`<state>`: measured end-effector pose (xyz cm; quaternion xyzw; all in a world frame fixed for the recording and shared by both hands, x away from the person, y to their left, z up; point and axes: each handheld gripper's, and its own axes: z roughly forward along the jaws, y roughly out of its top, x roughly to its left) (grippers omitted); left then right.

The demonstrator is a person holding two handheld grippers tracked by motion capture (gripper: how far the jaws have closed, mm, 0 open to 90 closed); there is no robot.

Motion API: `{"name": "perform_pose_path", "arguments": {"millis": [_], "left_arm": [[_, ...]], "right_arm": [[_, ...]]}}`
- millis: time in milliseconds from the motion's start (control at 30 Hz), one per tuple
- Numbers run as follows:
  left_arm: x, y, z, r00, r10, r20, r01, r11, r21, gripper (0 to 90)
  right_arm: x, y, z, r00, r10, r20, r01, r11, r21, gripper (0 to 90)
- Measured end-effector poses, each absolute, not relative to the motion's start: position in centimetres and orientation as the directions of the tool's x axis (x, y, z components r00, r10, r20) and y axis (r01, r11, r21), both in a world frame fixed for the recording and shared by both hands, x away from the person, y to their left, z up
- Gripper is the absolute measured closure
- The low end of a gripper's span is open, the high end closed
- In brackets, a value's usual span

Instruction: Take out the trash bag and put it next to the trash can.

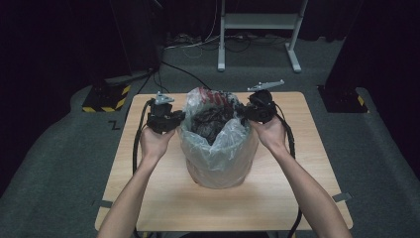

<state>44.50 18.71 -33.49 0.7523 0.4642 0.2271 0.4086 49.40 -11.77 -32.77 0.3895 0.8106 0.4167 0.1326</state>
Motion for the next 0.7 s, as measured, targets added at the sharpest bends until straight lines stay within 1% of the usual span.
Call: {"name": "perform_pose_path", "arguments": {"millis": [133,333,600,700], "left_arm": [[44.5,18.2,-33.2,0.489,0.872,-0.022,0.511,-0.265,0.818,89.6],[44.5,17.0,-33.0,0.543,0.837,-0.074,0.500,-0.251,0.829,89.6],[44.8,14.6,-32.9,0.604,0.791,-0.094,0.493,-0.279,0.824,89.9],[44.9,13.7,-33.1,0.626,0.774,-0.091,0.490,-0.300,0.819,90.0]], "right_arm": [[49.5,-11.7,-32.8,-0.661,0.742,0.109,0.522,0.350,0.778,89.5],[49.5,-11.6,-32.6,-0.662,0.741,0.115,0.527,0.350,0.775,89.6],[49.6,-10.9,-31.8,-0.672,0.731,0.117,0.516,0.348,0.783,89.4],[49.8,-10.5,-31.6,-0.674,0.726,0.134,0.520,0.338,0.785,89.4]]}}
